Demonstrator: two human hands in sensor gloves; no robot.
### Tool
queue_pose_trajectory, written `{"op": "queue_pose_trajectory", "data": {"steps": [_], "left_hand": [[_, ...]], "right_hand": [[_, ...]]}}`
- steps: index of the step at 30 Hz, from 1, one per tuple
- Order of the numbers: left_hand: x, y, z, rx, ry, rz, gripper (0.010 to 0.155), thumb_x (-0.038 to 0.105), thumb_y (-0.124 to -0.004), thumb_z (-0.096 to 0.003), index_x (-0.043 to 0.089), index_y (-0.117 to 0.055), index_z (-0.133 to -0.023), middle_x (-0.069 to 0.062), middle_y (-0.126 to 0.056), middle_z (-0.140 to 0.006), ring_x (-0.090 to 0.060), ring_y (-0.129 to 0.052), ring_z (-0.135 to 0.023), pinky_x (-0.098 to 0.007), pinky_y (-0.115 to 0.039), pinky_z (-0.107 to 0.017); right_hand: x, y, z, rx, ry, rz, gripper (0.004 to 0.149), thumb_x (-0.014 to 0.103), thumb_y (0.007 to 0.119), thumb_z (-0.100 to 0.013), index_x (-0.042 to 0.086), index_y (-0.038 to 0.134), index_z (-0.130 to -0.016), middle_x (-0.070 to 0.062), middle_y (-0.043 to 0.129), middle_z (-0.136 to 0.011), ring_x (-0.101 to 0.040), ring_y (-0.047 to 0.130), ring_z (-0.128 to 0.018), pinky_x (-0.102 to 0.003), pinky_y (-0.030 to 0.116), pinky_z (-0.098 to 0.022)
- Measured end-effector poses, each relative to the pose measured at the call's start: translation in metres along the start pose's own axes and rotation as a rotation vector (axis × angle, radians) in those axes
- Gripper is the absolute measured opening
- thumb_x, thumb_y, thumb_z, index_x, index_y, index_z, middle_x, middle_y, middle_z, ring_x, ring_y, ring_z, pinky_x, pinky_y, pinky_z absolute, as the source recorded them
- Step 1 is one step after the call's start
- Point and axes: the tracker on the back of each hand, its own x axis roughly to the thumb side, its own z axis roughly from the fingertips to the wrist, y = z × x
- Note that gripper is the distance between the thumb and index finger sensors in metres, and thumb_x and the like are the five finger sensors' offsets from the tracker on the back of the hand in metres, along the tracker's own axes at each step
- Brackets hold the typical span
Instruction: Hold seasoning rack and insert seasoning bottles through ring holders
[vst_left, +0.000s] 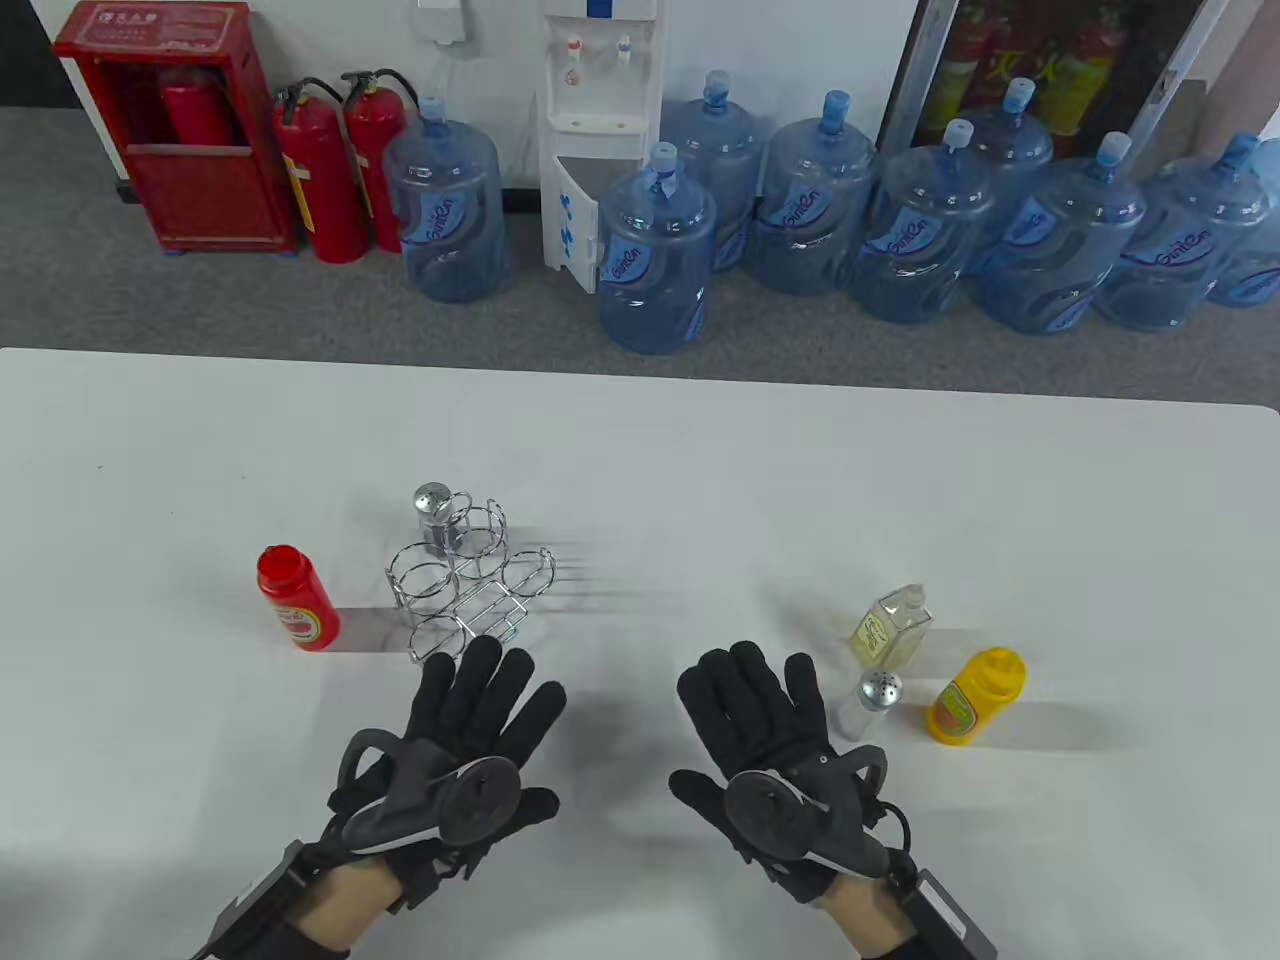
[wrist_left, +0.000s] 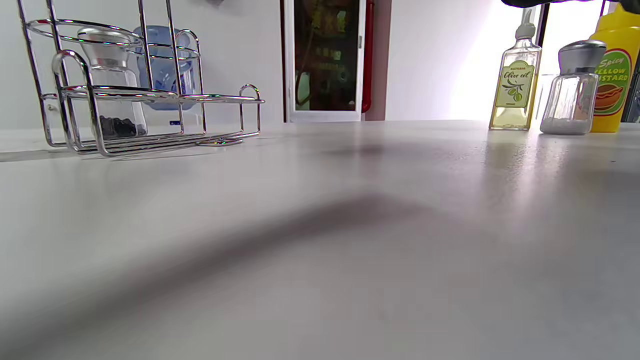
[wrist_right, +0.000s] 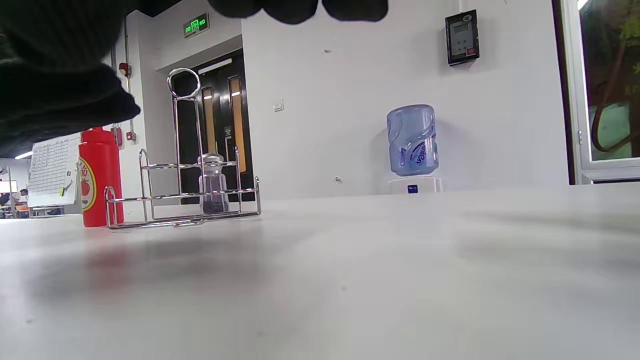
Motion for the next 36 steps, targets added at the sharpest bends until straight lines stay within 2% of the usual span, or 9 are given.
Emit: {"op": "queue_pose_trajectory", "data": {"steps": [36], "left_hand": [[0.0059, -0.0016, 0.0028, -0.014, -0.012, -0.048, 0.088, 0.073, -0.058, -0.0358, 0.043, -0.004, -0.098, 0.002, -0.002, -0.111, -0.035, -0.001, -0.111, -0.063, -0.013, -0.077]], "right_hand": [[0.0011, -0.0020, 0.0027, 0.012, -0.011, -0.006, 0.089, 0.068, 0.069, -0.034, 0.035, 0.029, -0.107, 0.005, 0.026, -0.115, -0.026, 0.036, -0.111, -0.060, 0.022, -0.079]]}}
